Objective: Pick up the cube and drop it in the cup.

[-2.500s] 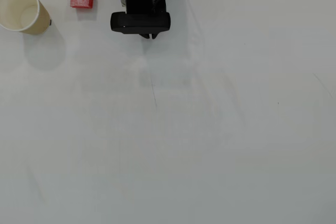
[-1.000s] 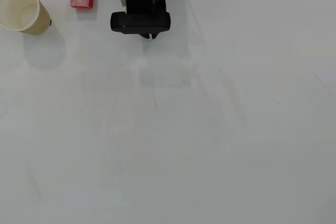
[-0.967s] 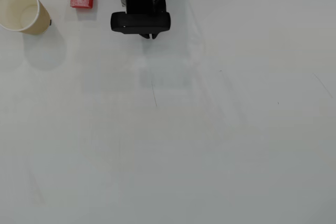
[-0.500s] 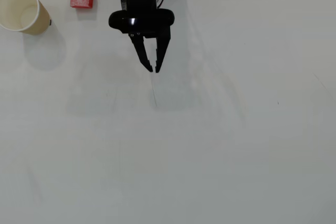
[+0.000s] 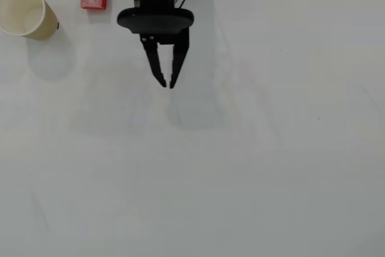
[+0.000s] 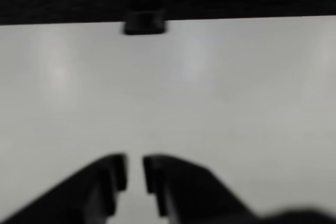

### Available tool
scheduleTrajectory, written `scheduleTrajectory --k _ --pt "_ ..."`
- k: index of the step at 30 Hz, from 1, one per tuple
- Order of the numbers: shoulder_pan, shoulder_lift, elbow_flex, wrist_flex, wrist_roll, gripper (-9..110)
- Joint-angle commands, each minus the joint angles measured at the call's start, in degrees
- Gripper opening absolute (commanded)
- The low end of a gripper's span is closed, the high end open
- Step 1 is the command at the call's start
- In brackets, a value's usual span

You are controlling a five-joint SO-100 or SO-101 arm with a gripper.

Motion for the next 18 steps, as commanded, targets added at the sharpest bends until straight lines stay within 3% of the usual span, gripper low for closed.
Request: scheduleTrajectory --k 1,18 --pt "5.98 2.02 2.02 -2.29 -0.44 0" --pt "27.16 2.02 2.02 1.32 -0.44 0"
